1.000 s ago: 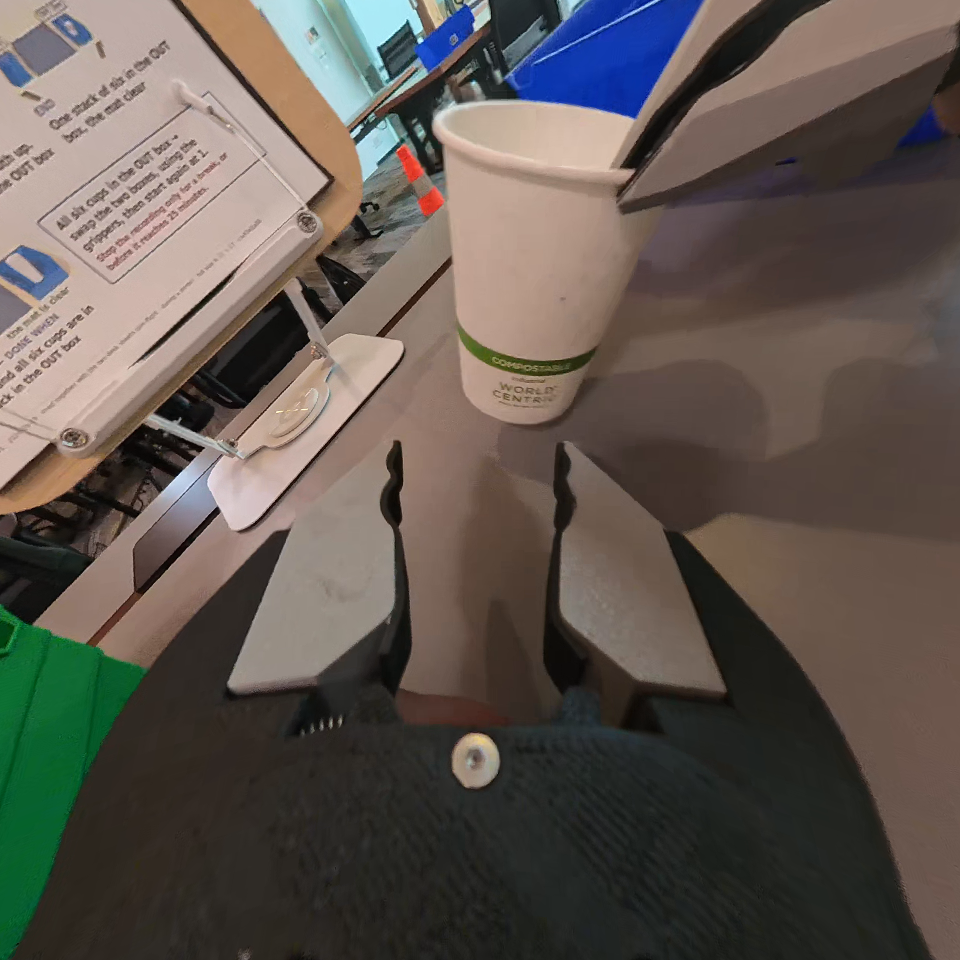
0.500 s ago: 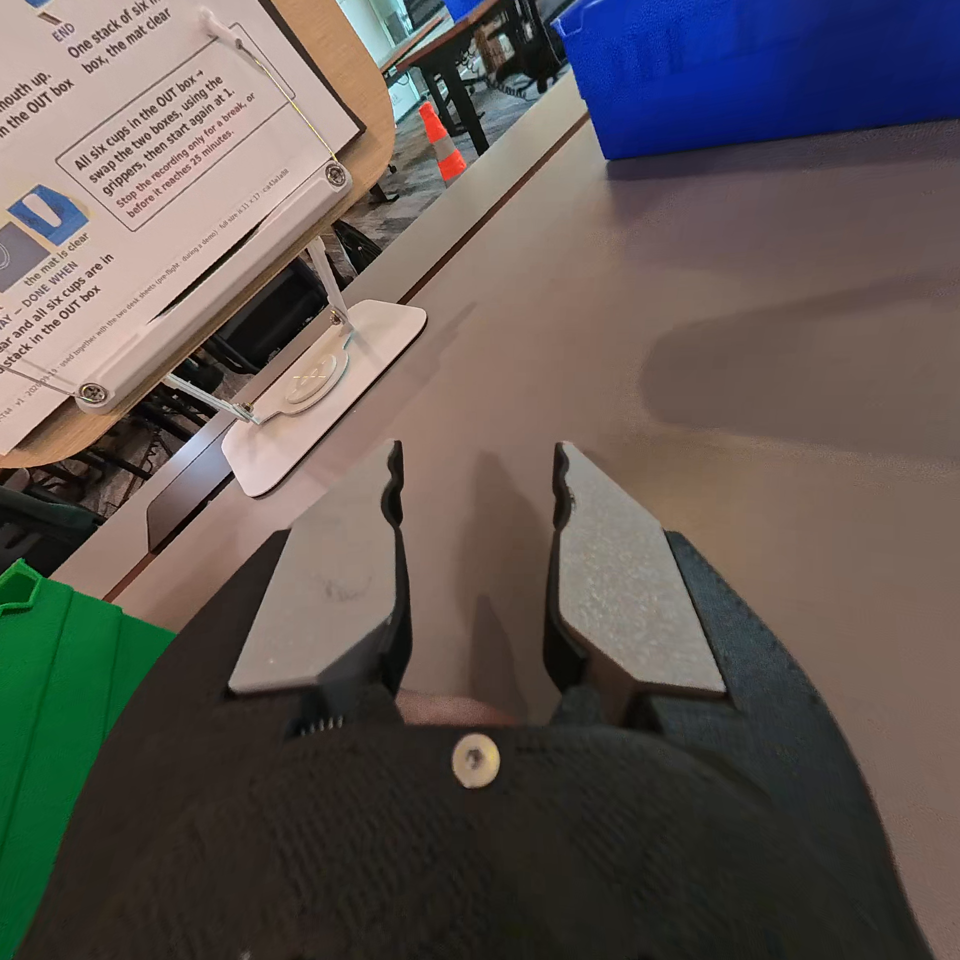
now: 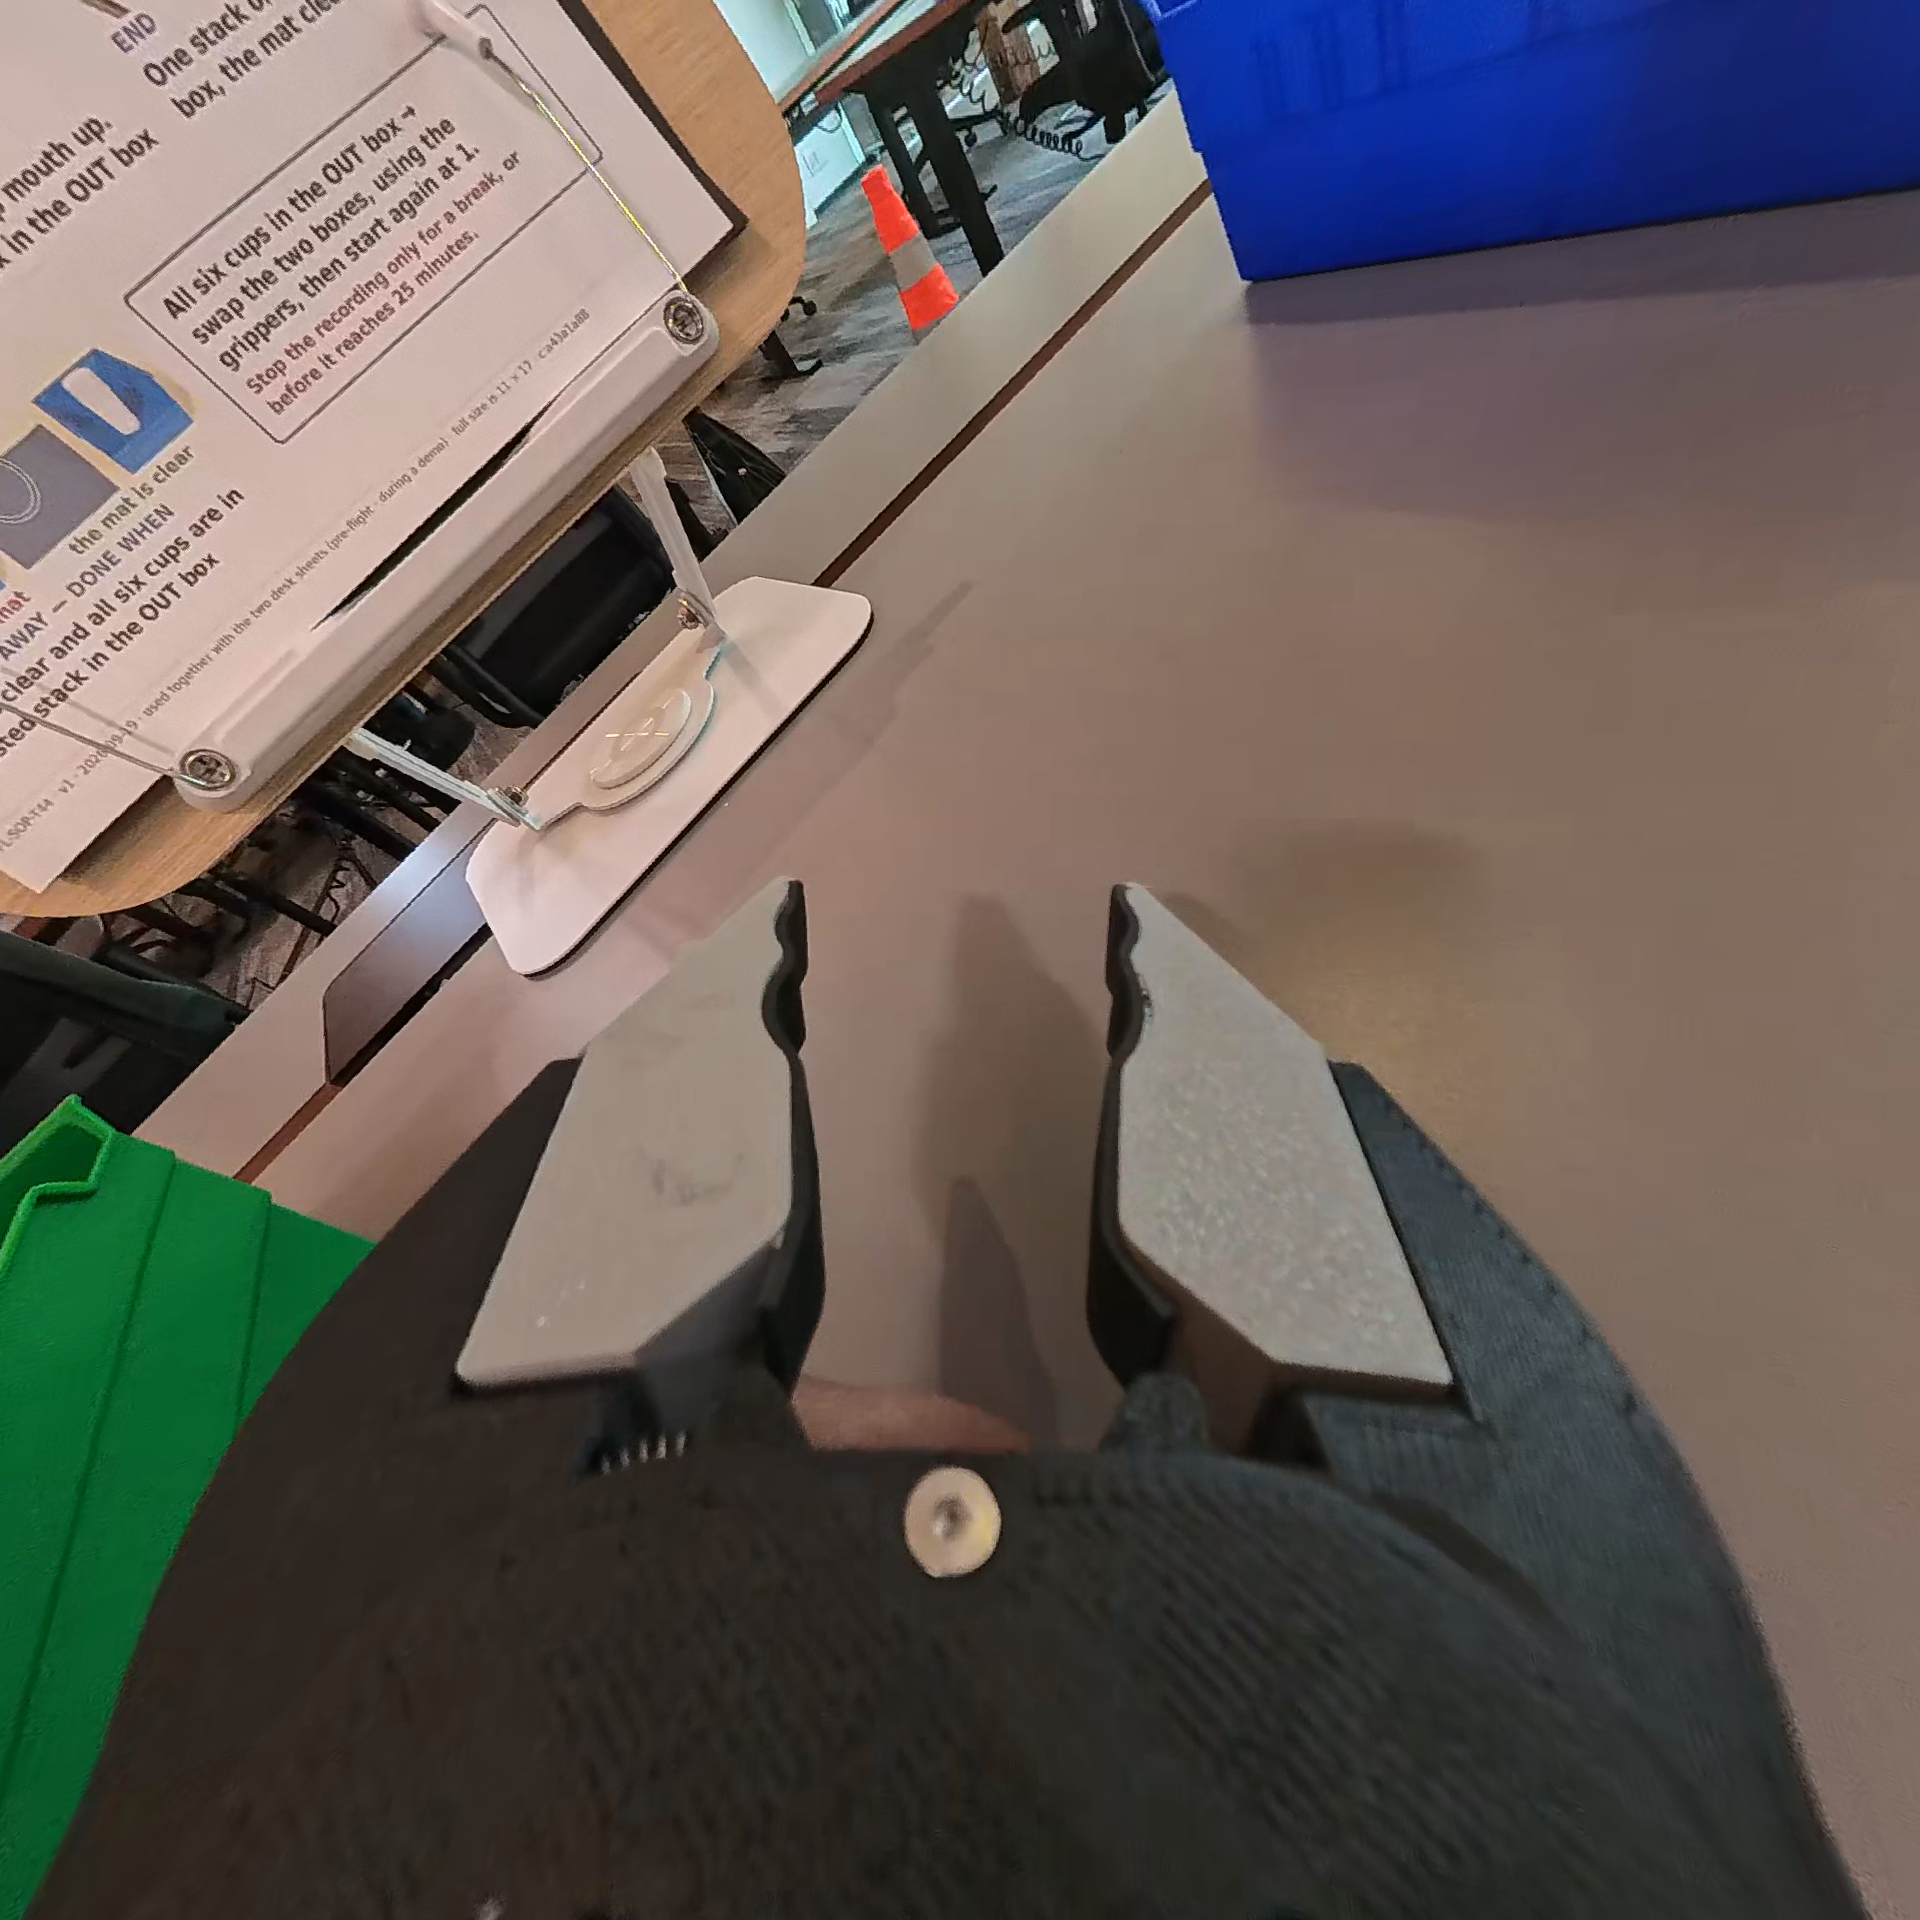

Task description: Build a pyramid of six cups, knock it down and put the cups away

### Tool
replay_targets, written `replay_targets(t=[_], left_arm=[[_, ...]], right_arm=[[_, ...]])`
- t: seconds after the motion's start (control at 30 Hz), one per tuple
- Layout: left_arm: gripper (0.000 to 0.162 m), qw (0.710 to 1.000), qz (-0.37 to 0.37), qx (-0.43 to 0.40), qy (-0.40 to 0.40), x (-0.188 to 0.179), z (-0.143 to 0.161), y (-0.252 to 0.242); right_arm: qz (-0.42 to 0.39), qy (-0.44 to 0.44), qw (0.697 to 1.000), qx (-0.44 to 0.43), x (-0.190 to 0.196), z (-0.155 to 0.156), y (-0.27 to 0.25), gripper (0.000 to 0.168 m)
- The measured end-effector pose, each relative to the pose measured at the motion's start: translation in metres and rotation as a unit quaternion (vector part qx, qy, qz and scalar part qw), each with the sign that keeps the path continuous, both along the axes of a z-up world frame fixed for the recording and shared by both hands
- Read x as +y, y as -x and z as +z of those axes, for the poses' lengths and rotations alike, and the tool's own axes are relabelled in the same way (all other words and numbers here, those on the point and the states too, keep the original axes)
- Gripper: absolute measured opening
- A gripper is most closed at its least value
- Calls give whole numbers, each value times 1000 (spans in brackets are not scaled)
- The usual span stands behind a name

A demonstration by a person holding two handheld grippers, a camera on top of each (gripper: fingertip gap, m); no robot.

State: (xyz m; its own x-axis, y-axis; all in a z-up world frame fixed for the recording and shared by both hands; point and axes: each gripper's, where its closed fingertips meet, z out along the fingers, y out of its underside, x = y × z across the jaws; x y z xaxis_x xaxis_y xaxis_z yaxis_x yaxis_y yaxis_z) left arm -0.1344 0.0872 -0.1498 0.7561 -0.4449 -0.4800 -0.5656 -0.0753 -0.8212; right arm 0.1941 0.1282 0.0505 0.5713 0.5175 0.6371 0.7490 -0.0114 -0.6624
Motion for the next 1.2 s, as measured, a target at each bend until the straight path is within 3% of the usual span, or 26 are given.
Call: replay_targets(t=[0.2, 0.47, 0.6, 0.67, 0.83, 1.0, 1.07, 1.13, 1.2], left_arm=[[56, 1000, 4, 1, 6, 1, -2, 1], [63, 994, 51, -28, 96, 1, -21, 12], [66, 980, 70, -111, 150, -14, -23, 6], [67, 970, 51, -159, 177, -33, -22, -4], [66, 973, 75, -179, 128, -83, 4, 19], [59, 969, 151, -191, 37, -130, 43, 88], [60, 963, 196, -185, 9, -145, 51, 126], [61, 956, 241, -165, 16, -153, 46, 160], [75, 945, 296, -137, 33, -156, 35, 191]], right_arm=[[17, 62, 998, -16, -2, -34, 1, 1], [40, 86, 992, 80, -21, -44, 12, 28], [59, 138, 982, 112, -48, -86, 23, 36], [63, 164, 979, 100, -61, -115, 30, 47], [51, 147, 984, 88, -66, -170, 50, 50], [1, 132, 988, 86, -47, -206, 58, 59], [-16, 127, 988, 90, -37, -212, 60, 52], [-38, 96, 991, 86, -26, -208, 55, 33], [-40, 100, 990, 95, -25, -207, 56, 32]])
